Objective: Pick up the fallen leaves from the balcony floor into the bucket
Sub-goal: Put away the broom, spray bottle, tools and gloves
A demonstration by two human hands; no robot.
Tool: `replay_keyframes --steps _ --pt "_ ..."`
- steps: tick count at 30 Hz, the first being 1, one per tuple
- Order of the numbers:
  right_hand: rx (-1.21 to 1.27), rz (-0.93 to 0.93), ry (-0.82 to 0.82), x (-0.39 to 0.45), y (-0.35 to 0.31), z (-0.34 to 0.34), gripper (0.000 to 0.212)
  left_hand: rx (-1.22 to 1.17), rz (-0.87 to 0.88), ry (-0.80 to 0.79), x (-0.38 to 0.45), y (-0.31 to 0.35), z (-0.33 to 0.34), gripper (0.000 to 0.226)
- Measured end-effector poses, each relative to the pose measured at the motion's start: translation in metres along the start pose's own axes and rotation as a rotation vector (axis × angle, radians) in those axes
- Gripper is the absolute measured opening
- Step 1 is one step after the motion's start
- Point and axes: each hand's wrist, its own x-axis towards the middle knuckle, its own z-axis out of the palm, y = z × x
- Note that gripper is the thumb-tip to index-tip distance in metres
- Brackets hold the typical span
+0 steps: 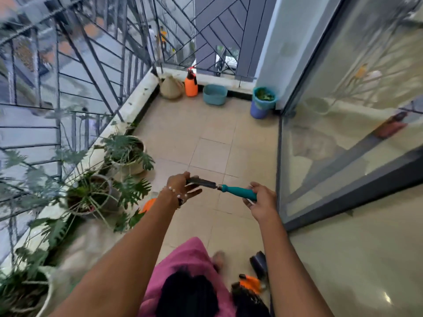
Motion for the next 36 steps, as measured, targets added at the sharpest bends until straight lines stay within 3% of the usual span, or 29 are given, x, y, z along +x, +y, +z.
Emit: replay_keyframes --steps 4,12,17,28,36 --pt "0.022 0.059 0.076 0.050 -0.029 0.011 0.003 0.075 0.023 0.059 0.045 0.013 0.047 0.010" --pt "-0.054 0.075 0.060 0.160 -0.143 0.075 0.018 0.167 0.051 0.027 0.125 0.091 0.143 0.008" --pt "-0.133 0.029 0.040 0.215 -0.203 0.131 0.009 0.205 0.128 0.041 0.168 0.149 0.192 0.018" --pt "-0.132 0.063 -0.026 0.372 -0.310 0.294 0.021 0.116 0.230 0.145 0.320 0.291 0.288 0.021" --pt "-0.248 0.068 -0.119 0.481 -0.428 0.428 0.010 -0.004 0.274 0.204 0.410 0.419 0.366 0.012"
